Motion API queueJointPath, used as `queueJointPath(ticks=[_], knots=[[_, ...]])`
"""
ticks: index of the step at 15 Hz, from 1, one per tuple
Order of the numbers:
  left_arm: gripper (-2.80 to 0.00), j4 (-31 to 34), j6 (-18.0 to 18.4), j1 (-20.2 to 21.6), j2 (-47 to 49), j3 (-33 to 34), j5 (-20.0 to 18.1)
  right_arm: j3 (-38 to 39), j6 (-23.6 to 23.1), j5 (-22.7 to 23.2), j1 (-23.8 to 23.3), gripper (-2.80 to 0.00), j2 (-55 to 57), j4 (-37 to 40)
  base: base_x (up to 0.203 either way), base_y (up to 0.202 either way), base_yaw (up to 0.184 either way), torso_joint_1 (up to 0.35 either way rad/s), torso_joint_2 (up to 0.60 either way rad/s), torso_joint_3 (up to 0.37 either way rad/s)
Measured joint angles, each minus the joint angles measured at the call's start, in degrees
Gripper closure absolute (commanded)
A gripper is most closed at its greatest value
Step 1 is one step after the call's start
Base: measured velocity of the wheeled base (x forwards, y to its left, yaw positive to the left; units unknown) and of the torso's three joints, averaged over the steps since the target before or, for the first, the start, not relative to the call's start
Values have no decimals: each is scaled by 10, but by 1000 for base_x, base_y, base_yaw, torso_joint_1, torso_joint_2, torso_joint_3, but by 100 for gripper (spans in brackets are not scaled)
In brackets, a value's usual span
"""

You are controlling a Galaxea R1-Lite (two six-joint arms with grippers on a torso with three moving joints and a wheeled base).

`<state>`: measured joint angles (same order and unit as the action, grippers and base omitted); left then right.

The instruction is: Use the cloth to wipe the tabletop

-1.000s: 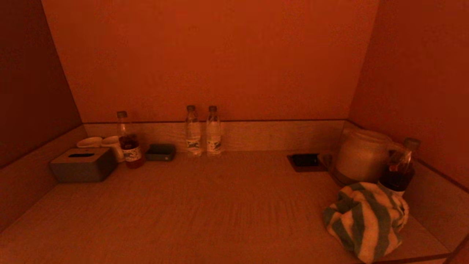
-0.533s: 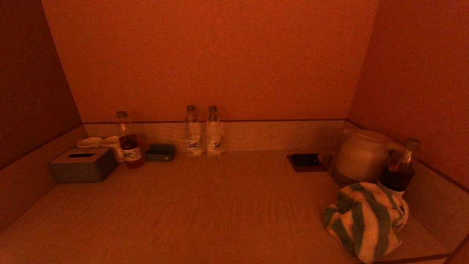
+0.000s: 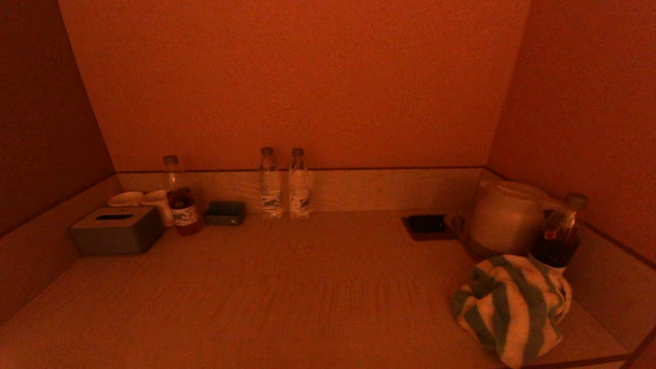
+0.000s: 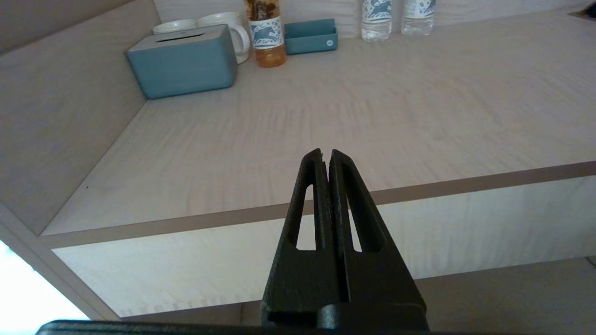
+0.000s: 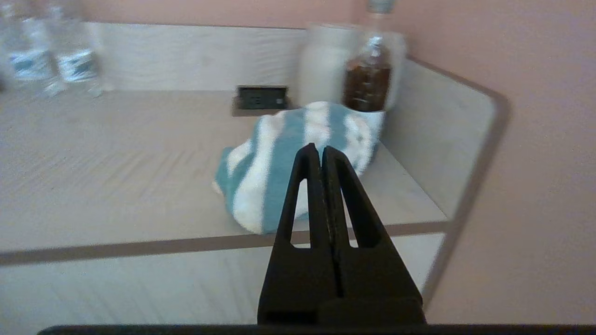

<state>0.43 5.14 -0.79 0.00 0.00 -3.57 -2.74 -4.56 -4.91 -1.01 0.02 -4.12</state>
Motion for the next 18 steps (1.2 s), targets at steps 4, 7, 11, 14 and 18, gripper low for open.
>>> queueJointPath(ticks=[4, 7, 11, 14, 18], knots=[[0, 0, 0, 0, 0, 0, 0, 14, -8, 38, 0, 0, 0, -6, 0, 0, 0, 0, 0, 0], [0, 0, 0, 0, 0, 0, 0, 16, -8, 42, 0, 0, 0, -6, 0, 0, 0, 0, 0, 0], [0, 0, 0, 0, 0, 0, 0, 26, -9, 48, 0, 0, 0, 6, 0, 0, 0, 0, 0, 0], [0, 0, 0, 1, 0, 0, 0, 27, -8, 52, 0, 0, 0, 8, 0, 0, 0, 0, 0, 0], [0, 0, 0, 0, 0, 0, 0, 27, 3, 54, 0, 0, 0, 34, 0, 0, 0, 0, 0, 0]])
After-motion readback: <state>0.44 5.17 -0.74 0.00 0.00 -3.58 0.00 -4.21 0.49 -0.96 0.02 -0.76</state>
